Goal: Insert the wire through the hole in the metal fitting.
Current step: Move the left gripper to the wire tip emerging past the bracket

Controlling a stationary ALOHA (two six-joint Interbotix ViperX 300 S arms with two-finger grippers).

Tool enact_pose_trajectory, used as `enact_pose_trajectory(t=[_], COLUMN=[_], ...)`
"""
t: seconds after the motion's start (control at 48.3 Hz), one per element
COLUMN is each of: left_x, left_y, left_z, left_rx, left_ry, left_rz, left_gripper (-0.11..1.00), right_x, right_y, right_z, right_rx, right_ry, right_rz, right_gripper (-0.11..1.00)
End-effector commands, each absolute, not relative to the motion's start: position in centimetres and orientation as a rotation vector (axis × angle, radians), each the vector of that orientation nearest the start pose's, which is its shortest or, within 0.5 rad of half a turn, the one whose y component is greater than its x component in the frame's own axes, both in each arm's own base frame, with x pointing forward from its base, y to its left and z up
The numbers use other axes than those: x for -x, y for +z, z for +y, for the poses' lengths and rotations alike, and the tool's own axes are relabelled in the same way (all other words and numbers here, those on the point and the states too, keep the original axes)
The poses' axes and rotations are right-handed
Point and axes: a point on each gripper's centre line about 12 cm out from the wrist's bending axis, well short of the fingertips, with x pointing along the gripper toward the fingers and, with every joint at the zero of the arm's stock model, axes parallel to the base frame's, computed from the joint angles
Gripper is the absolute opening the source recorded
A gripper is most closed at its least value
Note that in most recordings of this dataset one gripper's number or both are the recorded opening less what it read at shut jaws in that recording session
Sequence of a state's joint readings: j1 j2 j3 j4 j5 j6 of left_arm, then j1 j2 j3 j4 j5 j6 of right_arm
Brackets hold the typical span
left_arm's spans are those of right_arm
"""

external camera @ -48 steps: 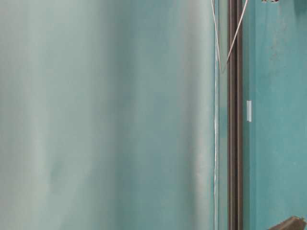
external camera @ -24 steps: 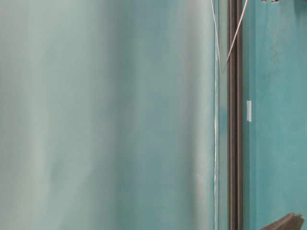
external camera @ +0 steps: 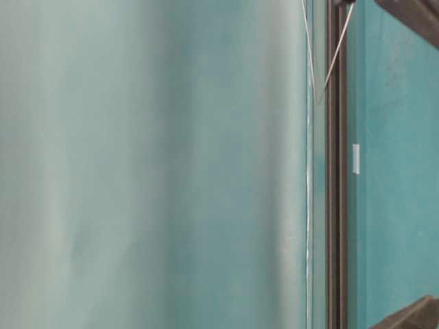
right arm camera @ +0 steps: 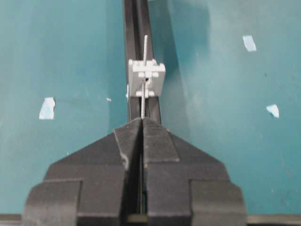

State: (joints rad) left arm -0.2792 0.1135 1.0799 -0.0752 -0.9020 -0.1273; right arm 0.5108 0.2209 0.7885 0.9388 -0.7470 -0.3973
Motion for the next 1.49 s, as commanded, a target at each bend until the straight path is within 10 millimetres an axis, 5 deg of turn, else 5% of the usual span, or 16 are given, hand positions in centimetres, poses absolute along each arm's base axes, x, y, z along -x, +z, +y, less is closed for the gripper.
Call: enact_pose_trajectory(t=[0.0,0.725,1.263,1.366,1.47], left_x=[-31.4,-35.1,-36.0,-36.0,-35.9], left_y=[11.1,9.4,10.5,10.4,10.2], left_z=[-8.2,-7.6,-7.8,-7.8,-7.8], left_rx=[0.129,0.197,0.208,0.216,0.232], left_ry=[-0.194,-0.126,-0.13,-0.13,-0.124], left_rz=[0.293,0.419,0.38,0.384,0.395], left_gripper=[0.58,0.58,0.57,0.5,0.26], right_x=[-36.2,-37.2,-37.1,-37.1,-37.2], right_y=[11.5,11.5,11.4,11.5,11.4], right_z=[12.5,12.6,12.5,12.5,12.4], right_rx=[-0.13,-0.124,-0.124,-0.125,-0.127], right_ry=[-0.146,-0.142,-0.145,-0.145,-0.146], right_rz=[0.376,0.369,0.371,0.368,0.37], right_gripper=[-0.01,-0.01,-0.01,-0.01,-0.01])
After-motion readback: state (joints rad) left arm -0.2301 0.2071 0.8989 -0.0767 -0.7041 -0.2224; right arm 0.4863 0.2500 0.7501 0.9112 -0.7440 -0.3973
